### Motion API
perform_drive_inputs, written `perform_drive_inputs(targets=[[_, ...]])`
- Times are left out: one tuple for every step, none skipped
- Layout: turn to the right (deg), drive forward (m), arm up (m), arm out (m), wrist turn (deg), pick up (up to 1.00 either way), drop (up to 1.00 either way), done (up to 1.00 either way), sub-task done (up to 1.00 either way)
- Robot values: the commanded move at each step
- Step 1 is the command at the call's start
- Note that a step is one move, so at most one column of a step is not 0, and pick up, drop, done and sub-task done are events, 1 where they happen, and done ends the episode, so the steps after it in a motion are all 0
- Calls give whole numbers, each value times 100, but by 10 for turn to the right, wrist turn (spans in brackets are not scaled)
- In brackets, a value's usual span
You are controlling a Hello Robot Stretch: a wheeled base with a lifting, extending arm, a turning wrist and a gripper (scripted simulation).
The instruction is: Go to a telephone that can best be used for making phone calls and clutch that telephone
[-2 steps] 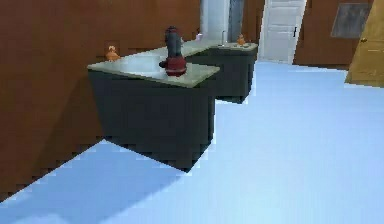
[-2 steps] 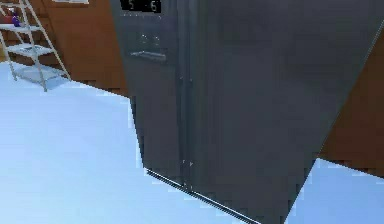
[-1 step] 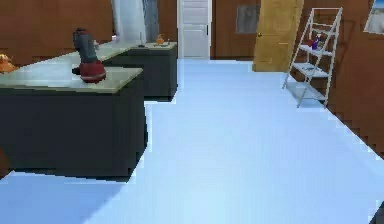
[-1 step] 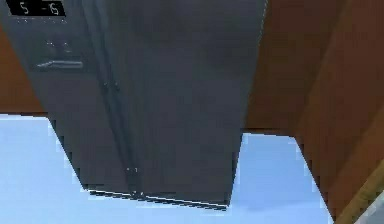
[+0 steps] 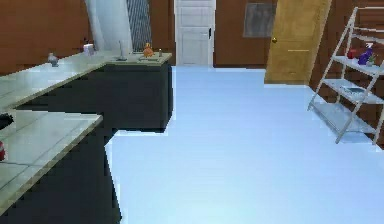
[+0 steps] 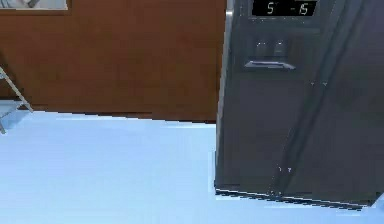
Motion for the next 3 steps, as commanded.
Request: perform_drive_inputs(targets=[[0,100,0,0,0,0,0,0,0],[0,40,0,0,0,0,0,0,0],[-60,0,0,0,0,0,0,0,0]])
